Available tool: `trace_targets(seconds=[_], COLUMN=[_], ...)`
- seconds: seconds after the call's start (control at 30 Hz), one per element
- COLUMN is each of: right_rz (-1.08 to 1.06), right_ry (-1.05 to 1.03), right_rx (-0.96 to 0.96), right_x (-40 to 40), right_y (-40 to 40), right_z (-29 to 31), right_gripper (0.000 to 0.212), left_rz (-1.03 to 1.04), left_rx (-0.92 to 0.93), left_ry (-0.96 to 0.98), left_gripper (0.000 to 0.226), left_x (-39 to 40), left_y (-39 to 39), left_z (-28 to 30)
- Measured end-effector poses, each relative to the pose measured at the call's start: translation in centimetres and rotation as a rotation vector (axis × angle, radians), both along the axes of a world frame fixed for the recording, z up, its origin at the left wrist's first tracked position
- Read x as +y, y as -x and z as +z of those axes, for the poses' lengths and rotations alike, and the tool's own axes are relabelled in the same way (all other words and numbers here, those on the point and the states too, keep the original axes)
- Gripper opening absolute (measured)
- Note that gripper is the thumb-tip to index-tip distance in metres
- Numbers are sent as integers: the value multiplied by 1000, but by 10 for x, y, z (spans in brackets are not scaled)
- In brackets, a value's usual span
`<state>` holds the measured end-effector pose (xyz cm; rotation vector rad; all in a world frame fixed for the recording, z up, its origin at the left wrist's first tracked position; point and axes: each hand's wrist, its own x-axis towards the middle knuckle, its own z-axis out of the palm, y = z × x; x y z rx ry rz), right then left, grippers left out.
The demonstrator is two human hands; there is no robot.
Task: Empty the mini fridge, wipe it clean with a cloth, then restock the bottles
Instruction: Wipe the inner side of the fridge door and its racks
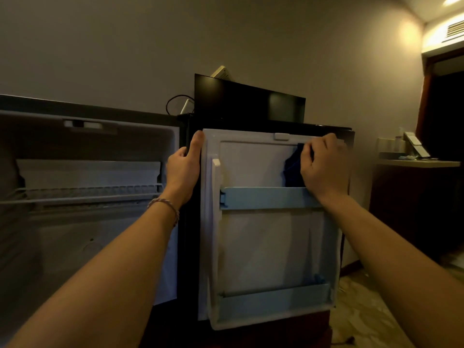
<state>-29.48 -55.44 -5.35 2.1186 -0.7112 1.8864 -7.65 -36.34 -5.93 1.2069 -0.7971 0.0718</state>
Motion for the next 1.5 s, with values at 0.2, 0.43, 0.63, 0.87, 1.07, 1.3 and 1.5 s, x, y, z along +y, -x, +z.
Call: trace_targets(seconds=[0.2, 0.43, 0.63, 0.87, 1.07, 1.3, 1.5], right_rz=[150, 232, 174, -28, -53, 123, 340], right_ry=[17, 227, 261, 137, -98, -48, 21], right_rx=[-31, 100, 104, 83, -22, -73, 160], right_x=[38, 113, 76, -10, -24, 4, 67], right_y=[-37, -84, -60, 0, 4, -26, -50], right_z=[1, 4, 7, 6, 7, 5, 7], right_gripper=[32, 31, 30, 34, 26, 34, 37], left_rz=[43, 47, 40, 15, 26, 15, 30], left_rx=[-7, 9, -13, -5, -2, -7, -3], left_ry=[-10, -22, -28, -16, -7, -12, -25], left_gripper=[101, 110, 107, 115, 110, 113, 111], left_x=[0, 0, 0, -1, 0, 0, 1], left_y=[2, 3, -2, -3, -1, -3, -2], left_z=[0, 2, 1, 0, 0, 0, 0])
